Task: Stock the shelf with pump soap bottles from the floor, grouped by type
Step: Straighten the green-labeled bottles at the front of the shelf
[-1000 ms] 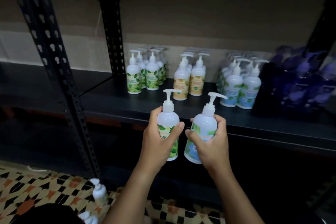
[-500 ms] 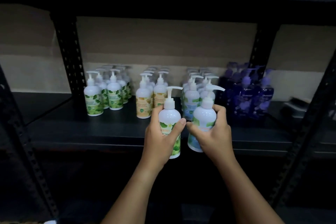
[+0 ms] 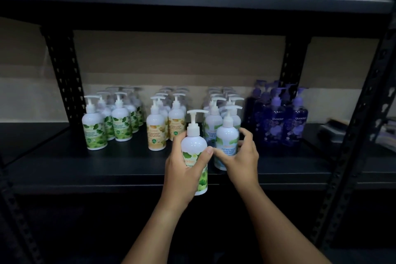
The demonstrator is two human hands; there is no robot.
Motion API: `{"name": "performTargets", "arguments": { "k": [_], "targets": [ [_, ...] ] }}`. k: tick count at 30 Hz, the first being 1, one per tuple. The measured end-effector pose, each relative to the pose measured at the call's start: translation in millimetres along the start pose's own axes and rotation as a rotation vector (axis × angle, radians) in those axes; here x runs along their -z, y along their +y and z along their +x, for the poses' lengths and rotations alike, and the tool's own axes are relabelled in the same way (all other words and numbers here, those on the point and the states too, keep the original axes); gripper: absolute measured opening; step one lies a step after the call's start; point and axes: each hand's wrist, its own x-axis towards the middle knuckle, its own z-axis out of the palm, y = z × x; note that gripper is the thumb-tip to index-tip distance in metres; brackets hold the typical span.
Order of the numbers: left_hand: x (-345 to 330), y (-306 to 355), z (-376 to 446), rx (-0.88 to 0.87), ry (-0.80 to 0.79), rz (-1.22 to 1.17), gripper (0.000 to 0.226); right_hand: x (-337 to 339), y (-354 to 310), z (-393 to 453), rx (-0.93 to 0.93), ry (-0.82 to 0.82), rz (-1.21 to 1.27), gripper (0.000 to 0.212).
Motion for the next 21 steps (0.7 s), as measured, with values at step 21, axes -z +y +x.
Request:
{"name": "performTargets", "arguments": {
  "k": [21],
  "targets": [
    [9, 0, 5, -0.029, -0.001, 0.023, 0.038, -30, -1, 15, -0.154, 0.096, -0.214, 0.073]
  ]
}}
